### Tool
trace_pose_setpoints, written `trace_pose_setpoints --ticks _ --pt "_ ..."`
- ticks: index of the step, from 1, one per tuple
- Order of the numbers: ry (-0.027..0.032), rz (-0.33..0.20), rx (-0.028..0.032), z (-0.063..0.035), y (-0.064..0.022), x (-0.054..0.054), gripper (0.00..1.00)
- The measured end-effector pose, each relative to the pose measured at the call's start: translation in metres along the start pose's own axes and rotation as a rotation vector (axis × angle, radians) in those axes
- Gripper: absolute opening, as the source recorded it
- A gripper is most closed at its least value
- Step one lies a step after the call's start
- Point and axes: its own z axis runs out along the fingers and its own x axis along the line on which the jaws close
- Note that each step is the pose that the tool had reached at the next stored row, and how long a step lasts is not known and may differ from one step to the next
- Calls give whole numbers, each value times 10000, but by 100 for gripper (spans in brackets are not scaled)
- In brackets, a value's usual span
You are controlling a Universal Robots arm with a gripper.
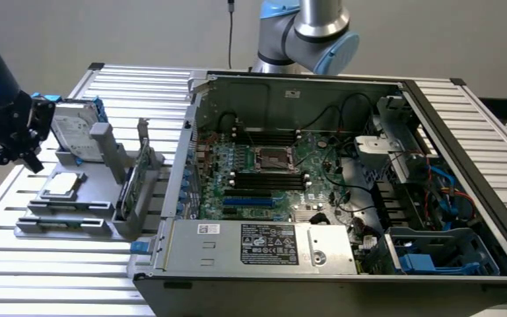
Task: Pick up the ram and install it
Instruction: 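Pick up the ram and move it above insertion slot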
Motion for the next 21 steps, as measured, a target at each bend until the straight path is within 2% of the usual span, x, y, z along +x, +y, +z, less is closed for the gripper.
trace_pose_setpoints --ticks 17,19,21 --pt "59 -3094 22 67 -2 0 11" --pt "68 -3409 25 76 -2 0 11" --pt "94 -3497 33 79 -1 0 11"
